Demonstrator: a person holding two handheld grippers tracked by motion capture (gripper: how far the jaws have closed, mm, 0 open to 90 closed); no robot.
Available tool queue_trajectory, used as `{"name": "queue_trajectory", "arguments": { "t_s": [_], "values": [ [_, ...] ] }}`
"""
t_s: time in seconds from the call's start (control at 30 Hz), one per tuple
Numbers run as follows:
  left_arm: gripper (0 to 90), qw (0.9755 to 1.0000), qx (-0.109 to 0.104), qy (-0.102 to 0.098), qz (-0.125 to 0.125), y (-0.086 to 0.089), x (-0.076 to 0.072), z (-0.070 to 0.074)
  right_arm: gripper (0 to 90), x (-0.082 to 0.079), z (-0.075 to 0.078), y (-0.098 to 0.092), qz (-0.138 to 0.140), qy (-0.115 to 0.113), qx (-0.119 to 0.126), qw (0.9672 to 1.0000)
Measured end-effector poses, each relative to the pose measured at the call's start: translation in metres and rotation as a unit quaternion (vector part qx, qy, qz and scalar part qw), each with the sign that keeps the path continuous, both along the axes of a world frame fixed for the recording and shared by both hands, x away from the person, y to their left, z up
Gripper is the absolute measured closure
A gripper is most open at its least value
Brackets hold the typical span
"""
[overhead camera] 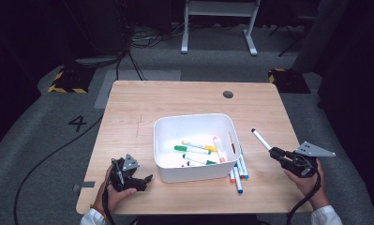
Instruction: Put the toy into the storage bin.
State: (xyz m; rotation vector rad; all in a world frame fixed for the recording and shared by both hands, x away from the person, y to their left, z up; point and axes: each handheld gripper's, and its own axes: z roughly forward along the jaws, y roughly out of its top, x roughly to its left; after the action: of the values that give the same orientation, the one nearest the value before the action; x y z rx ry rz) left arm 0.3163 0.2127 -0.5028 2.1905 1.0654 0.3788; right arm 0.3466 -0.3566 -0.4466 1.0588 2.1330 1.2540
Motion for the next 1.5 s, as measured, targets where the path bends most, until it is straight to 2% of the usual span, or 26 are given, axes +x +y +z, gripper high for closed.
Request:
{"name": "queue_trajectory", "arguments": {
  "t_s": [0.13, 0.17, 0.27, 0.33, 0.5, 0.63, 0.77, 0.9, 0.97, 1.13, 1.27, 1.5],
  "values": [
    [12.7, 1.0, 0.0, 0.0, 0.0, 0.0, 0.0, 0.0, 75.1, 0.002, 0.011, 0.005, 0.019, -0.01, -0.004, 0.9998],
    [12.7, 1.0, -0.001, 0.0, 0.0, 0.0, 0.0, 0.0, 75.2, 0.004, 0.019, 0.011, 0.038, -0.013, -0.005, 0.9992],
    [12.6, 1.0, 0.0, -0.001, 0.0, 0.0, 0.0, 0.0, 75.1, 0.005, 0.026, 0.015, 0.052, -0.019, -0.005, 0.9985],
    [12.6, 1.0, 0.0, -0.001, 0.002, 0.0, 0.0, 0.0, 75.1, 0.009, 0.038, 0.022, 0.067, -0.027, -0.004, 0.9974],
    [12.6, 1.0, -0.001, -0.001, 0.001, 0.0, 0.0, 0.0, 75.1, 0.013, 0.06, 0.031, 0.083, -0.042, -0.004, 0.9957],
    [12.6, 1.0, -0.001, -0.001, 0.001, 0.0, 0.0, 0.0, 75.1, 0.016, 0.079, 0.041, 0.105, -0.057, -0.007, 0.9928],
    [12.7, 1.0, 0.0, -0.001, 0.001, 0.0, 0.0, 0.0, 75.1, 0.021, 0.09, 0.052, 0.13, -0.059, -0.011, 0.9896],
    [12.5, 1.0, -0.001, -0.003, -0.002, 0.0, 0.001, 0.0, 75.1, 0.027, 0.096, 0.065, 0.152, -0.059, -0.012, 0.9865],
    [12.4, 1.0, -0.001, -0.002, -0.002, -0.001, 0.001, 0.0, 75.1, 0.028, 0.097, 0.068, 0.156, -0.058, -0.012, 0.986],
    [12.3, 1.0, 0.0, -0.002, 0.0, -0.001, 0.001, 0.0, 75.1, 0.035, 0.105, 0.093, 0.189, -0.051, -0.018, 0.9805],
    [12.4, 1.0, -0.001, -0.001, -0.003, -0.001, 0.001, 0.0, 75.1, 0.041, 0.108, 0.115, 0.225, -0.06, -0.042, 0.9717],
    [12.4, 1.0, 0.0, -0.003, 0.001, -0.001, 0.001, 0.0, 75.1, 0.053, 0.103, 0.146, 0.272, -0.037, -0.062, 0.9596]
  ]
}}
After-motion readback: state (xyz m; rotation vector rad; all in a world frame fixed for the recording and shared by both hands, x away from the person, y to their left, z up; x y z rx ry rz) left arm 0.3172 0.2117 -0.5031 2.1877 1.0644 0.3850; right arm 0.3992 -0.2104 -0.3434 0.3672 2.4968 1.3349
